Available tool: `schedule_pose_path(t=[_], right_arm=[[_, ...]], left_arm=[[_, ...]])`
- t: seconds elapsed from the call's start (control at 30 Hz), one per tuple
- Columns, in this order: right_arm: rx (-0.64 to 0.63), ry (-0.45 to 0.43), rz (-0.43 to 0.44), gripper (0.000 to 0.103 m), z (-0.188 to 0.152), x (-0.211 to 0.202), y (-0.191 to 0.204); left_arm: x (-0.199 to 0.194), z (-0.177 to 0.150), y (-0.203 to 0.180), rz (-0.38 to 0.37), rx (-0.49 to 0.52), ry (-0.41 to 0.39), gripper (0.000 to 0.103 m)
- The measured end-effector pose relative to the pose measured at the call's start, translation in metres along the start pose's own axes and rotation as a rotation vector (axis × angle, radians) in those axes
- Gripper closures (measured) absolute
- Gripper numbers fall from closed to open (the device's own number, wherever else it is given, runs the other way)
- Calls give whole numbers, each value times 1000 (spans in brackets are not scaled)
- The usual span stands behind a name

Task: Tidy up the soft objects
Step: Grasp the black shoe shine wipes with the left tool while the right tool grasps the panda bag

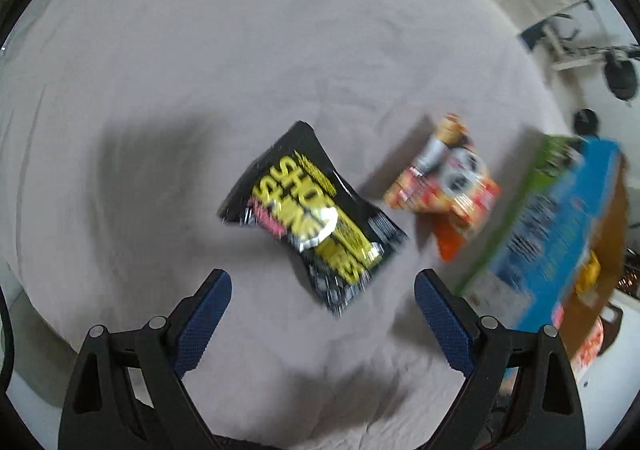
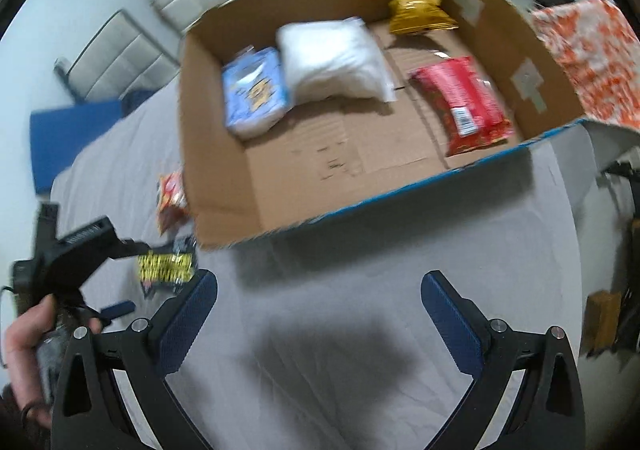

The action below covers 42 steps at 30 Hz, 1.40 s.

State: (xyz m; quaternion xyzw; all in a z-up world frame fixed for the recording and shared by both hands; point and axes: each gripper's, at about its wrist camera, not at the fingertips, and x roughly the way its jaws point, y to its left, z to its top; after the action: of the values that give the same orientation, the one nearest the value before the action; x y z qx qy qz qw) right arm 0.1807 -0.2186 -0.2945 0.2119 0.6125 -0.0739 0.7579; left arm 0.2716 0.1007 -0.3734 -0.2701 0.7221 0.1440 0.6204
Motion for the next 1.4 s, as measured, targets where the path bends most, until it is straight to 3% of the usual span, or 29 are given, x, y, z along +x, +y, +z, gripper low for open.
schedule_pose_path(t=[0.23,0.33,0.43,0.57,0.7,0.83,0.9,1.0,1.13,1.23,1.4], right_arm=[[66,-47,-38,0,15,-7,-14],[66,-55,-41,0,20,-10,-13],[40,-56,-38,0,22,-14,-7],[-31,-46,-29,0,22,-19,13],[-142,-29,-18,0,23,-19,49],[-281,5,8,0,29,-11,100],[-409,52,19,0,34,0,135],[-694,124,-63,0,36,34,198],[-919,253,-180,0,34,94,245],[-1015,334,-286,0,33,138,263],[-1103,407,-383,1,31,188,277]], left_arm=[[42,26,-11,79,-24,59,9],[54,26,-22,149,9,68,9],[59,20,-37,229,118,44,10],[64,-10,-46,333,358,-32,16],[62,-30,-20,320,418,-52,16],[59,-33,3,329,420,-52,16],[52,-31,14,296,394,-40,16],[36,-29,22,230,371,-63,16],[22,-13,20,183,392,-78,16],[29,-6,14,174,417,-57,16],[57,2,8,201,451,4,16]])
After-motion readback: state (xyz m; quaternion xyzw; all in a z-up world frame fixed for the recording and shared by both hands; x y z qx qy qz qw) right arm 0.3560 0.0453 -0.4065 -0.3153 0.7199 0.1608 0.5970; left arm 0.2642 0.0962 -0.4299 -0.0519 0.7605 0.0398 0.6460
